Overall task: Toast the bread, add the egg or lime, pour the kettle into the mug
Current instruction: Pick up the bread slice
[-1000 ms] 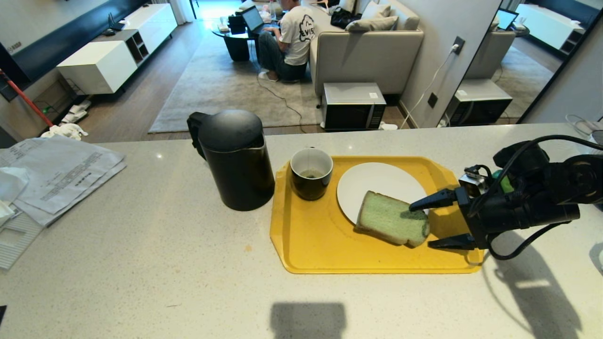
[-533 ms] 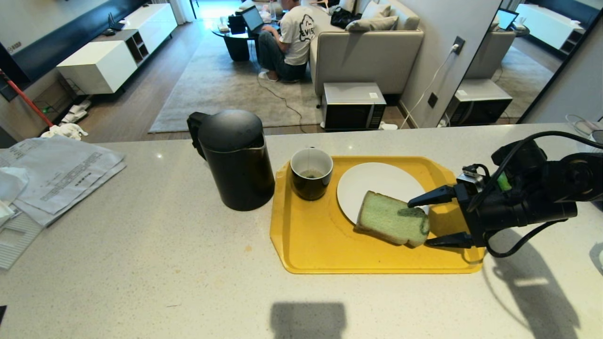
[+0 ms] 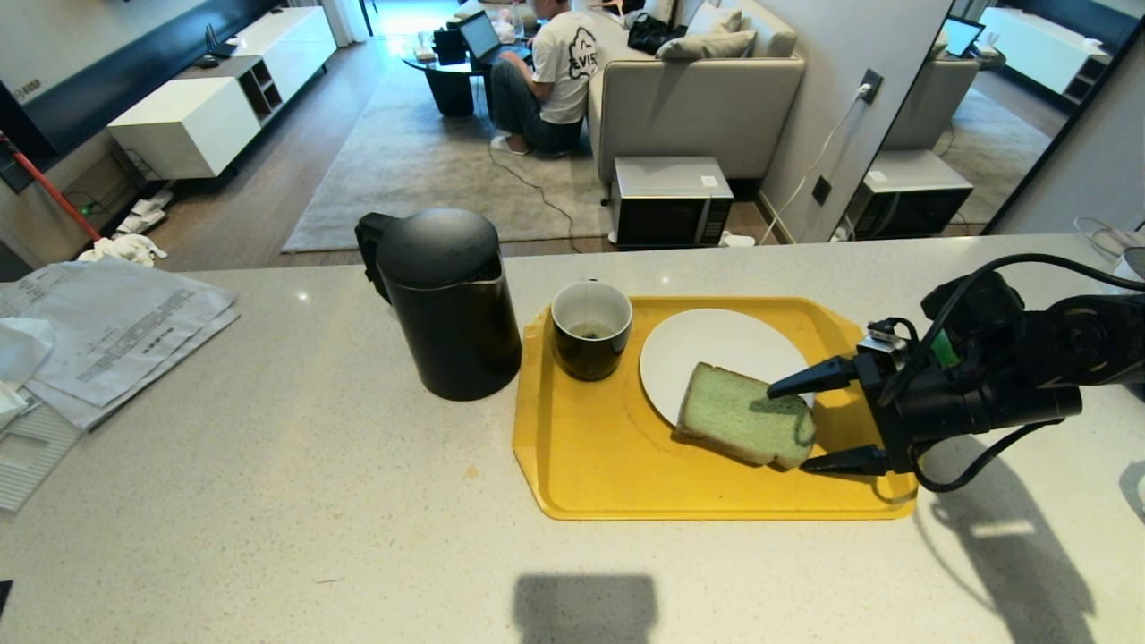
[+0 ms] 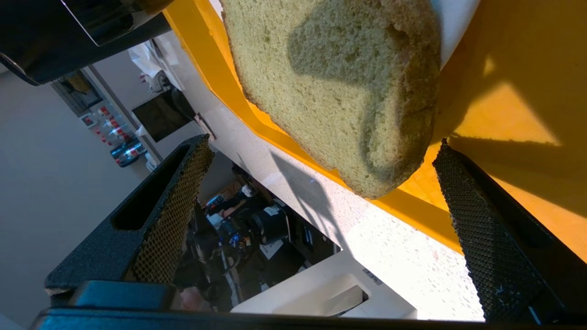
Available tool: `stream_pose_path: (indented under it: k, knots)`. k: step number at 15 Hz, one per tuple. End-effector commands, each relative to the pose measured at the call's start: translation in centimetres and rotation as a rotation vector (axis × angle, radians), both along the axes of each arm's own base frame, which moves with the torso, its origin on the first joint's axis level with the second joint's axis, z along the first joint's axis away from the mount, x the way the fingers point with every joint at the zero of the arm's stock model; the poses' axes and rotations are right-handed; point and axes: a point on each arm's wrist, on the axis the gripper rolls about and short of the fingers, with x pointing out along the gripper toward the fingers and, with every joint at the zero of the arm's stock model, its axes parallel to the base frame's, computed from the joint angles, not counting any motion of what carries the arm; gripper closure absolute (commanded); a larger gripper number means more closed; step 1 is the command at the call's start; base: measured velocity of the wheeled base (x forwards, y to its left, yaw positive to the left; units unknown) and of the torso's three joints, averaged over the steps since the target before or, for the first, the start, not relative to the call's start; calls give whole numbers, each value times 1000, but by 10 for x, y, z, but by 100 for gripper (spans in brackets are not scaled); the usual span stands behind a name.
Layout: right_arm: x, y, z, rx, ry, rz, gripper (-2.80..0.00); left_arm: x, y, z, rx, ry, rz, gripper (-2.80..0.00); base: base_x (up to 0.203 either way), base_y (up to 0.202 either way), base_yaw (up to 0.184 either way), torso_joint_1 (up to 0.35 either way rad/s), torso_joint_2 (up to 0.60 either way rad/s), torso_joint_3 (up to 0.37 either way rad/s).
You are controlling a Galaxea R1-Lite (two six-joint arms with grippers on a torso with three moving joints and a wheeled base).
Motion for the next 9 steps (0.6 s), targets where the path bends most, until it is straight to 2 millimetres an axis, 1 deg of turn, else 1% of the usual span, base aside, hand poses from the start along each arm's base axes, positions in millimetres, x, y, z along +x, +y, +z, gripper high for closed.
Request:
stream_pose_path:
  k: [1,4,8,9]
  knots:
    - [1,4,-2,5,12,12,-280,0,0,0,1,-1,0,0,0,0,0,0,0,0]
    - [2,8,0,6,4,24,-280,0,0,0,1,-1,0,0,0,0,0,0,0,0]
    - [3,9,1,9,5,21,-280,0,0,0,1,-1,0,0,0,0,0,0,0,0]
    - [3,9,1,9,7,20,0,0,0,0,1,-1,0,0,0,0,0,0,0,0]
